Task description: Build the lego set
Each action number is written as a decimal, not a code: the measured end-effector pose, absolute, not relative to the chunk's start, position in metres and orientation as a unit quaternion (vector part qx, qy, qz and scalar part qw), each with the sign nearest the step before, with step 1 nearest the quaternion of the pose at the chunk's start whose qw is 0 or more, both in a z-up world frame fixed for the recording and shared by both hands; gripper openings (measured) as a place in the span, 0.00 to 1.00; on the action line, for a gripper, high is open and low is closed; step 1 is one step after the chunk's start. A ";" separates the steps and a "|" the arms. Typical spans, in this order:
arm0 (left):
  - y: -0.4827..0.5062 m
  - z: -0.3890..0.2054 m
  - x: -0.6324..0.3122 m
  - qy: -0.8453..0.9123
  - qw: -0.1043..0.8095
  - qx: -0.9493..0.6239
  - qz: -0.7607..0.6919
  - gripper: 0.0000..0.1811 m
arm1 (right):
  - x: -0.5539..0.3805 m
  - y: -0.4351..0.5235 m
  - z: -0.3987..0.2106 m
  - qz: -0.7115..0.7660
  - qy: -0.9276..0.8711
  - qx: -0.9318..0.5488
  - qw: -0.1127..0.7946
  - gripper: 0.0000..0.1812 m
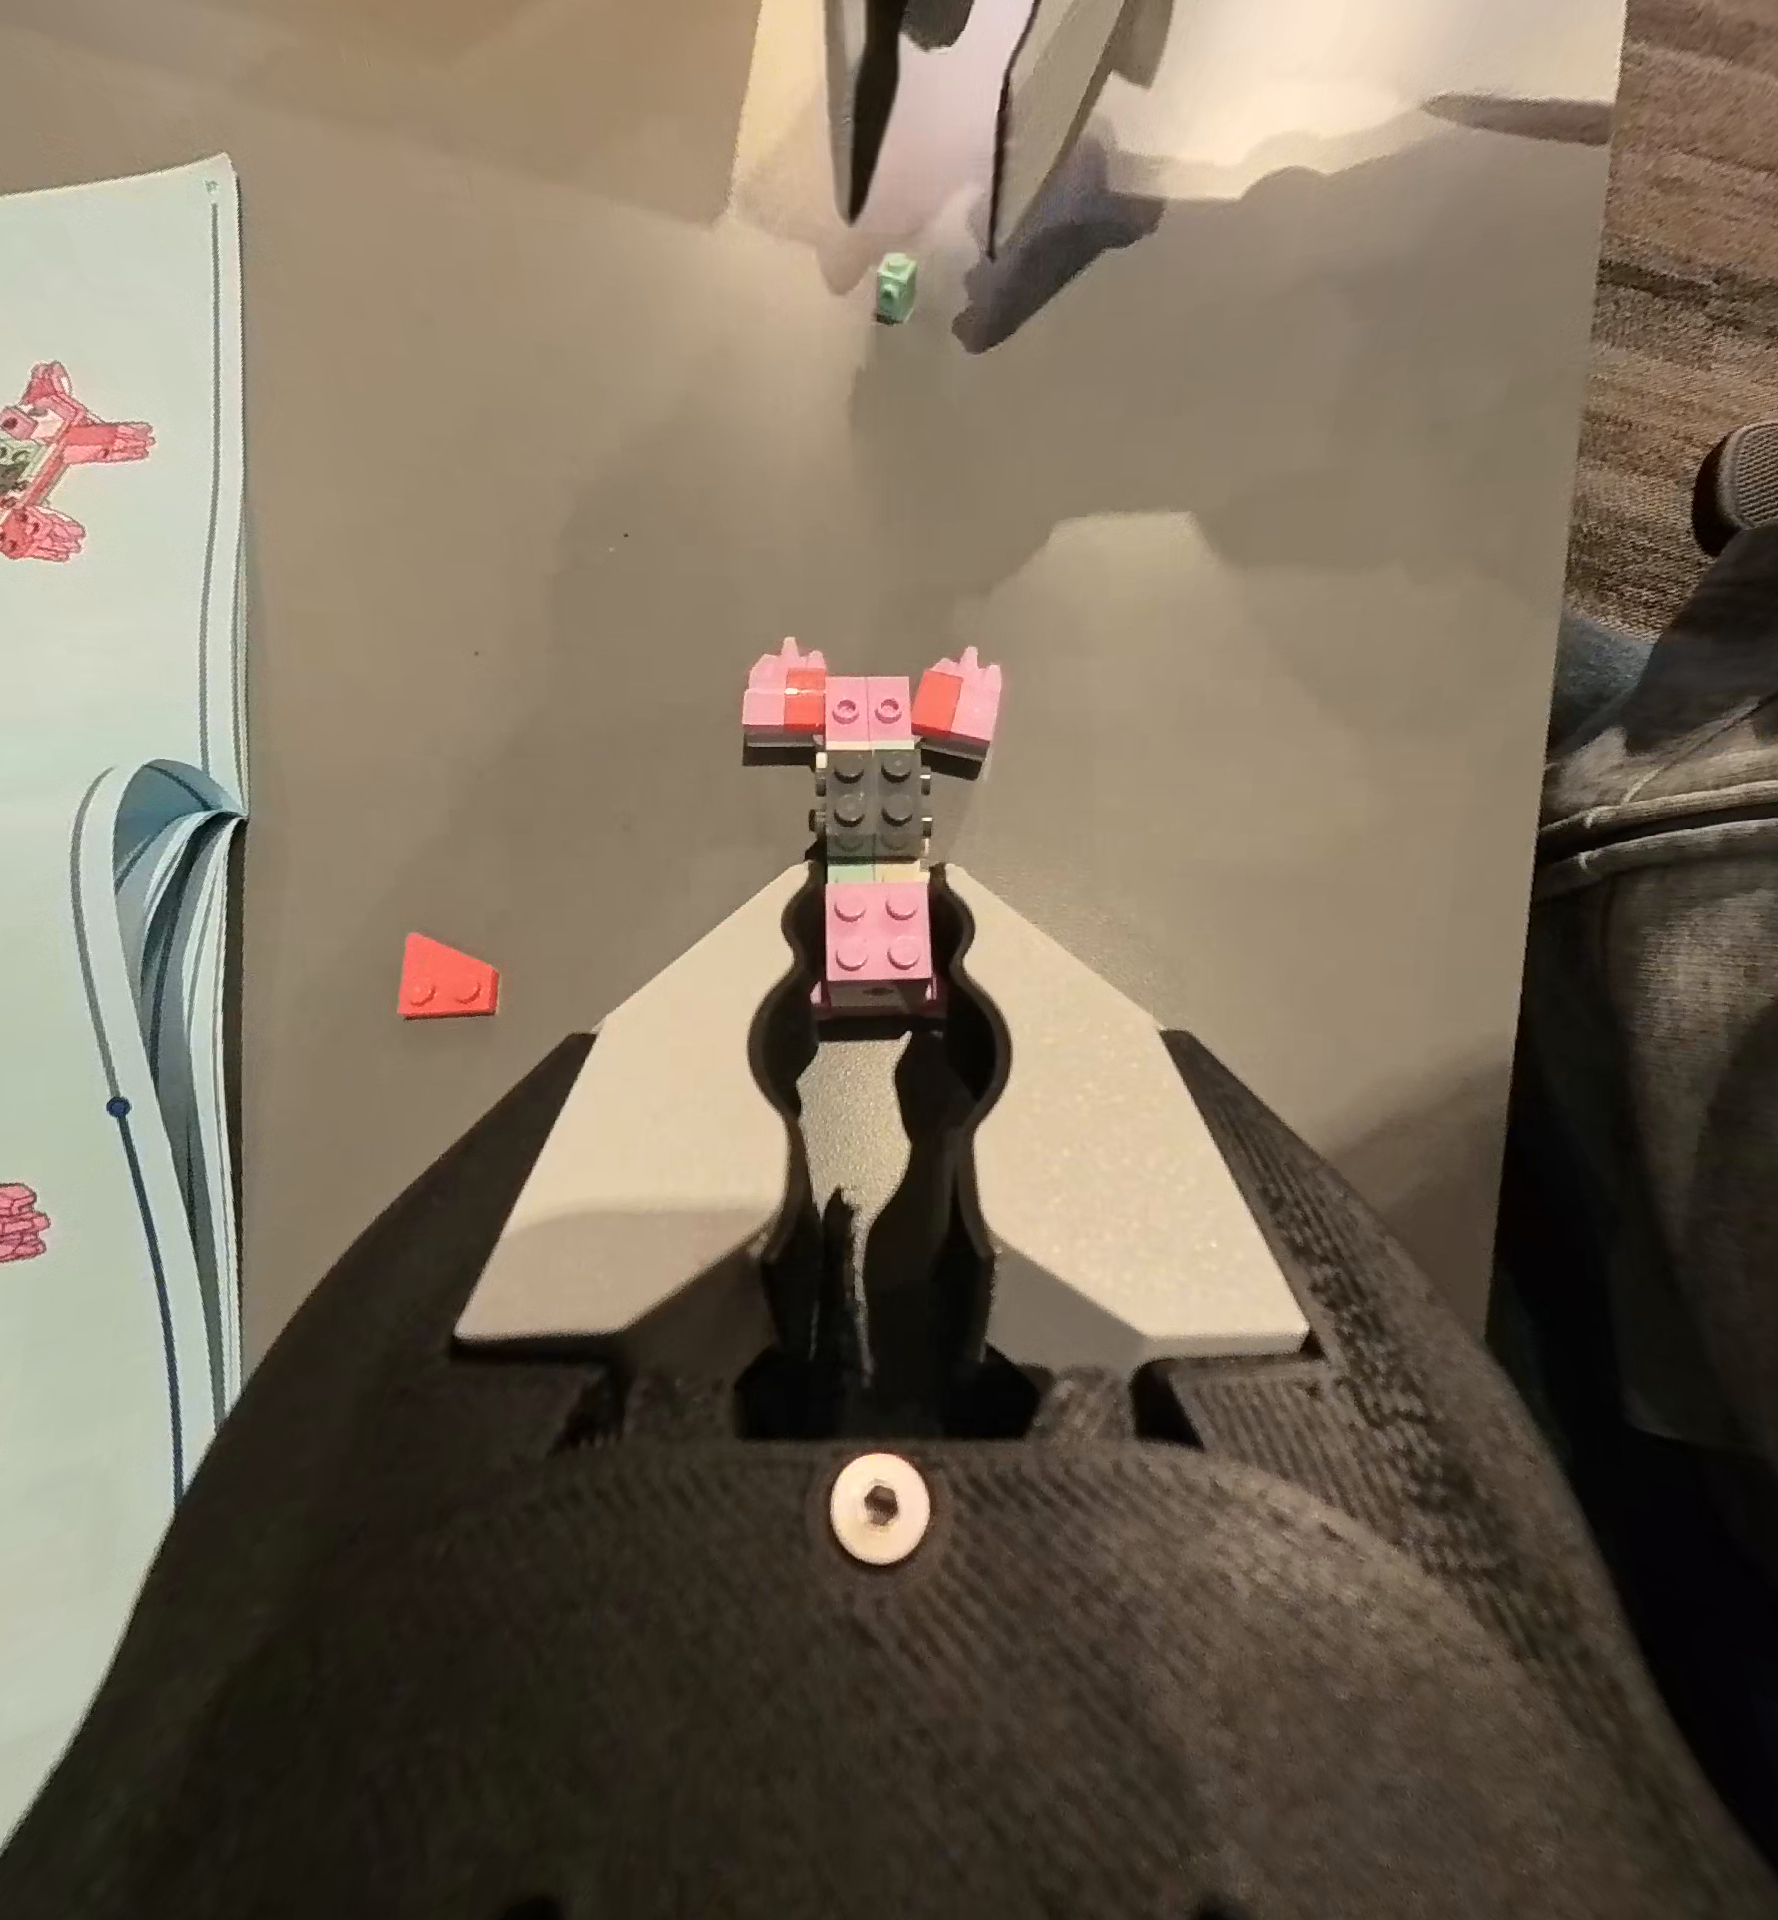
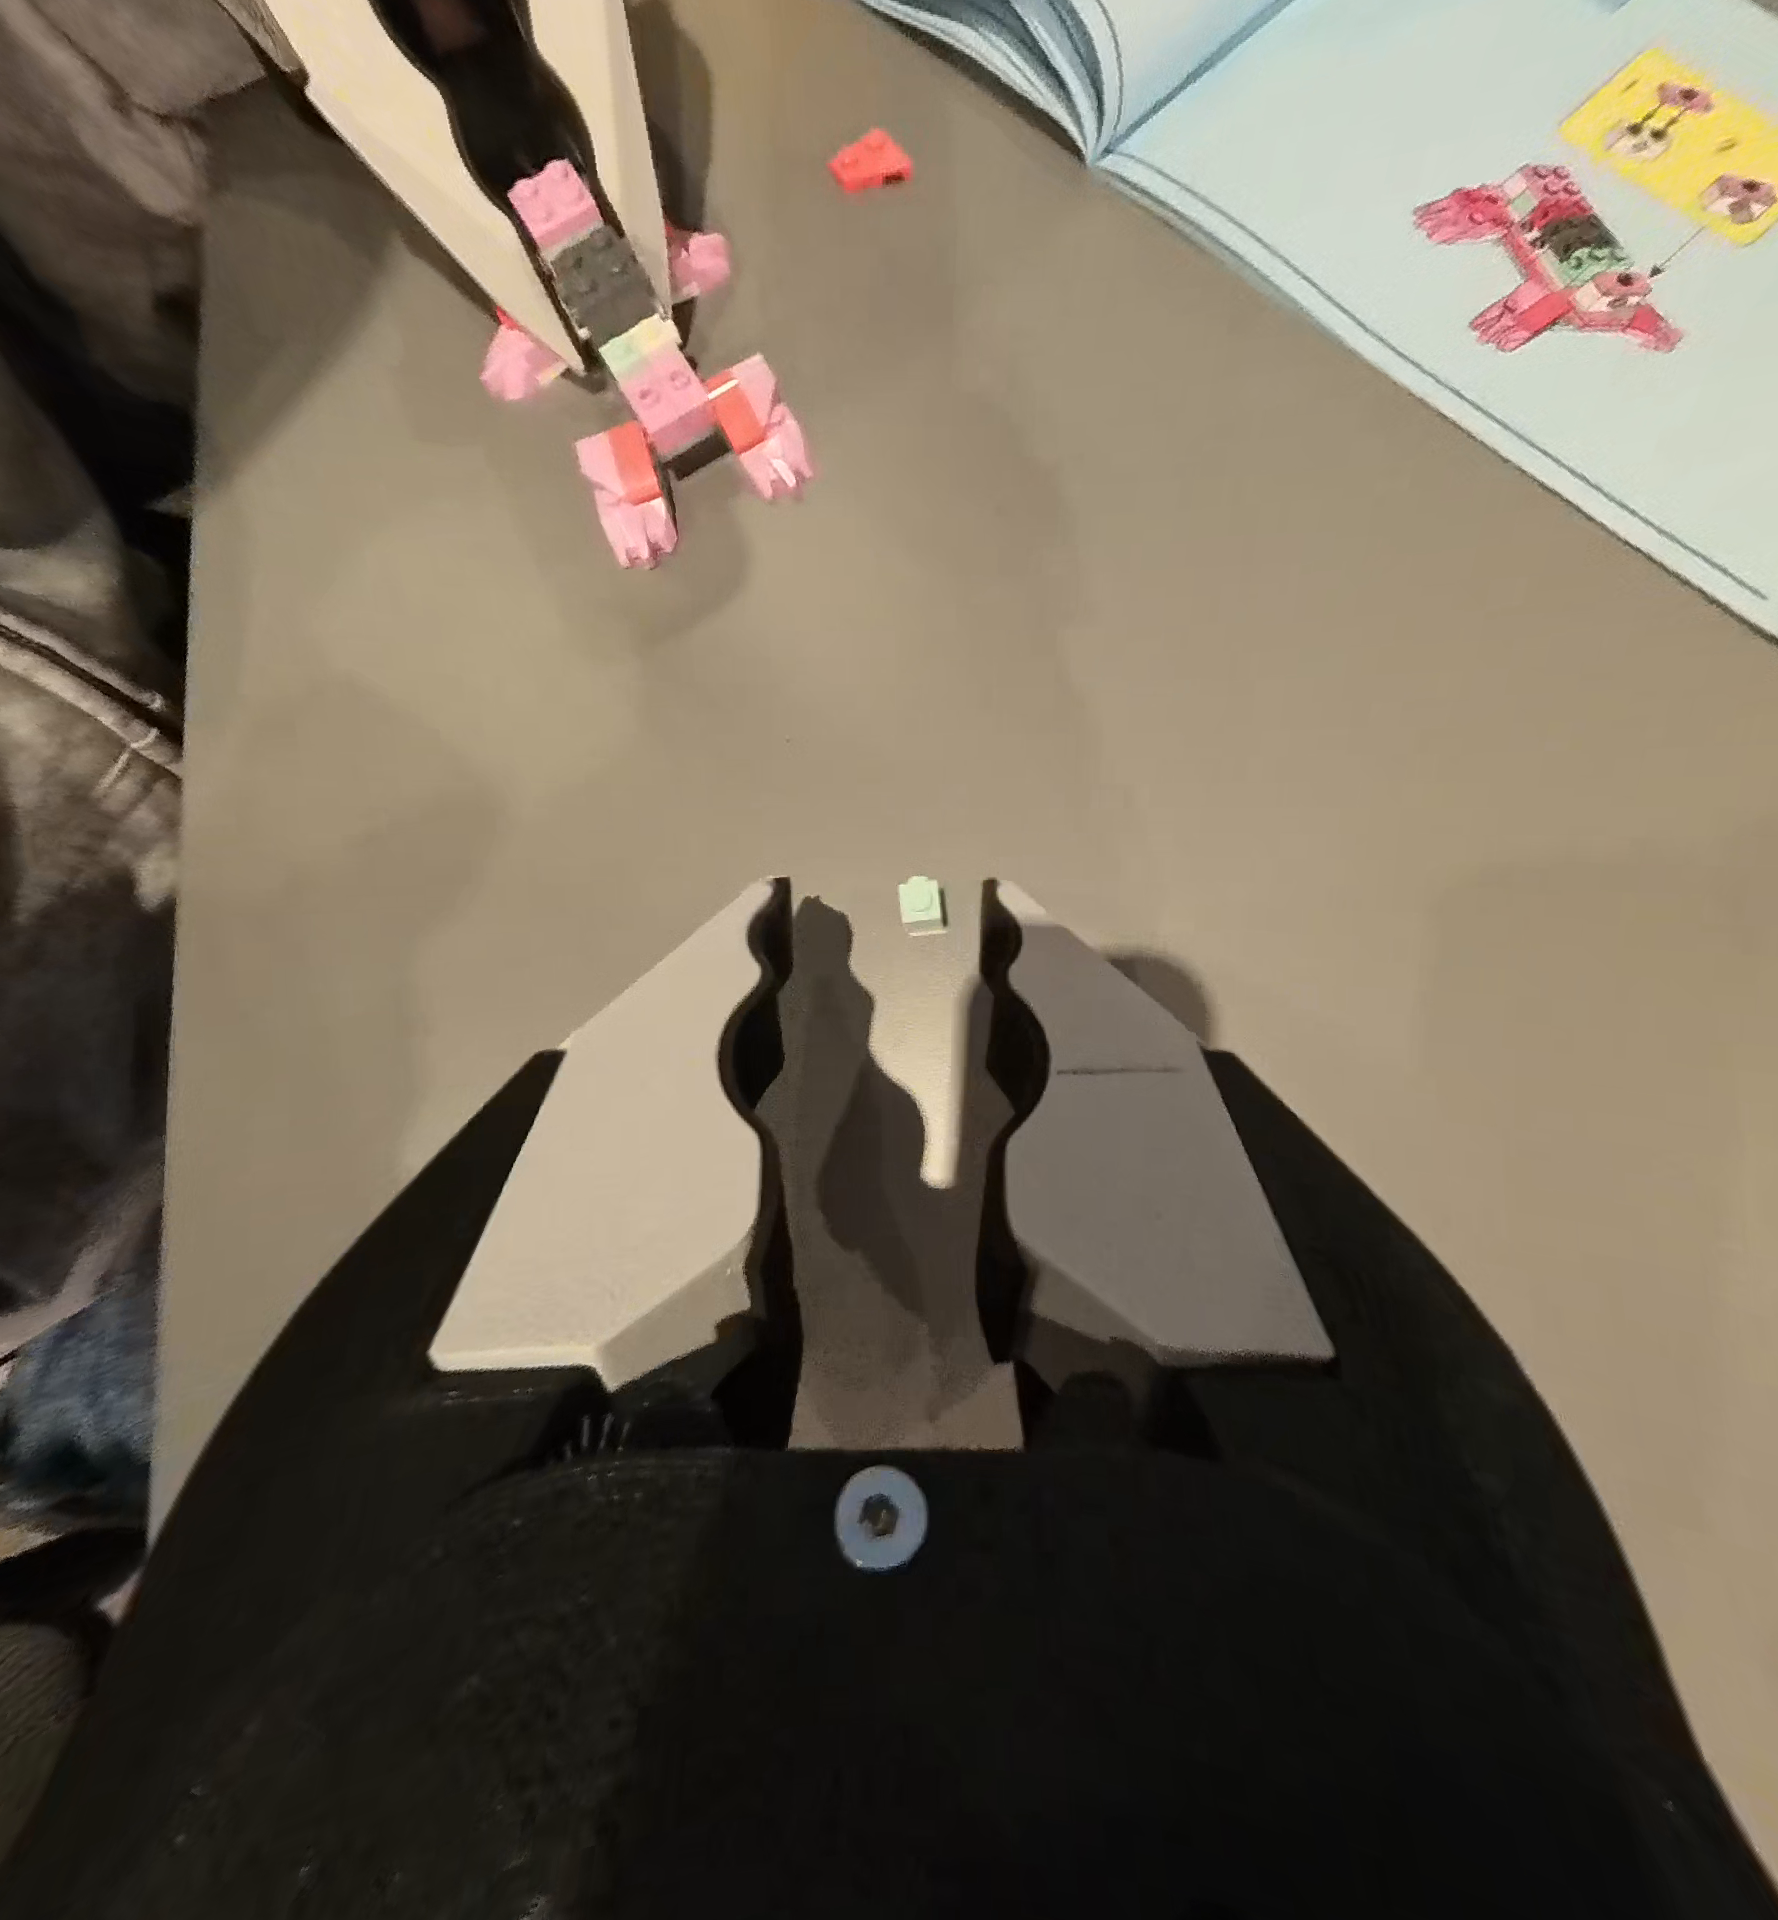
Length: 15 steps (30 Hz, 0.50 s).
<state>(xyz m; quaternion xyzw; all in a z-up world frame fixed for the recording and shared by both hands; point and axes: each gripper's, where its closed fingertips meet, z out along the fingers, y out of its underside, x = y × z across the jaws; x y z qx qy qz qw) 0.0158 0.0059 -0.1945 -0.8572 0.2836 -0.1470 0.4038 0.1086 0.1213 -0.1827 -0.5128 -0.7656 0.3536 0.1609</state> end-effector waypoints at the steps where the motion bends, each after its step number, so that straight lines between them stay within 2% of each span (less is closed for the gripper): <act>1: 0.006 -0.194 0.016 0.284 0.404 -0.857 -0.147 0.10 | 0.108 0.121 -0.184 0.353 -0.766 -0.512 0.162 0.19; 7: 0.006 -0.194 0.016 0.283 0.404 -0.857 -0.148 0.10 | 0.124 0.105 -0.188 0.367 -0.776 -0.502 0.104 0.15; 15: 0.006 -0.194 0.016 0.283 0.403 -0.857 -0.149 0.10 | 0.118 0.111 -0.189 0.316 -0.829 -0.433 0.162 0.13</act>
